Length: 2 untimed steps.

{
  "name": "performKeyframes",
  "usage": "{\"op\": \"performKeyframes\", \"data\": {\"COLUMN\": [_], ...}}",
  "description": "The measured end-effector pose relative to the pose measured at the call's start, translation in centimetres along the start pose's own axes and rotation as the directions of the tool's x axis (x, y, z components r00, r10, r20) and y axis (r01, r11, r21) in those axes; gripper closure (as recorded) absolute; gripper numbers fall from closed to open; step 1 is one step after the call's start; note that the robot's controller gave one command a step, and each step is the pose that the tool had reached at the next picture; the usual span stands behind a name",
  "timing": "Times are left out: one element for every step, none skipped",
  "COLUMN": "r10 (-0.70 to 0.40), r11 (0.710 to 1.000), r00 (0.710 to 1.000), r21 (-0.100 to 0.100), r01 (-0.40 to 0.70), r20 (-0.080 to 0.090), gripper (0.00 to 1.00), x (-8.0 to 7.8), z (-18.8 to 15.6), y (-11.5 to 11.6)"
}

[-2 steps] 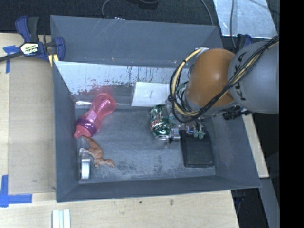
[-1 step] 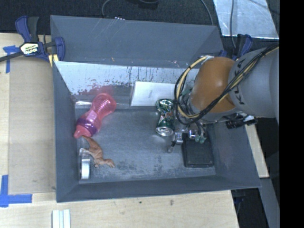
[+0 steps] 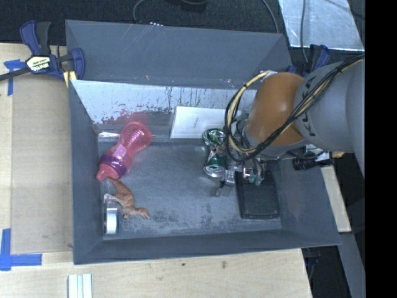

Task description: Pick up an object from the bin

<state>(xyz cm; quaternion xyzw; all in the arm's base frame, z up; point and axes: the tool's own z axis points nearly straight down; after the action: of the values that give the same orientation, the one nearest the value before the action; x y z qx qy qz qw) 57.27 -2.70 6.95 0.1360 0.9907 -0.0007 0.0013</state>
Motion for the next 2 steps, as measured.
{"op": "performKeyframes", "data": {"r10": [-0.006, -0.061], "r11": [1.0, 0.998], "r00": [1.0, 0.998], "r21": [0.001, -0.001], "r01": [0.006, 0.061], "r20": [-0.001, 0.001], "gripper": [0.0, 1.0], "x": [0.0, -0.2], "z": [0.0, 0.0], "y": [-0.1, -1.1]}}
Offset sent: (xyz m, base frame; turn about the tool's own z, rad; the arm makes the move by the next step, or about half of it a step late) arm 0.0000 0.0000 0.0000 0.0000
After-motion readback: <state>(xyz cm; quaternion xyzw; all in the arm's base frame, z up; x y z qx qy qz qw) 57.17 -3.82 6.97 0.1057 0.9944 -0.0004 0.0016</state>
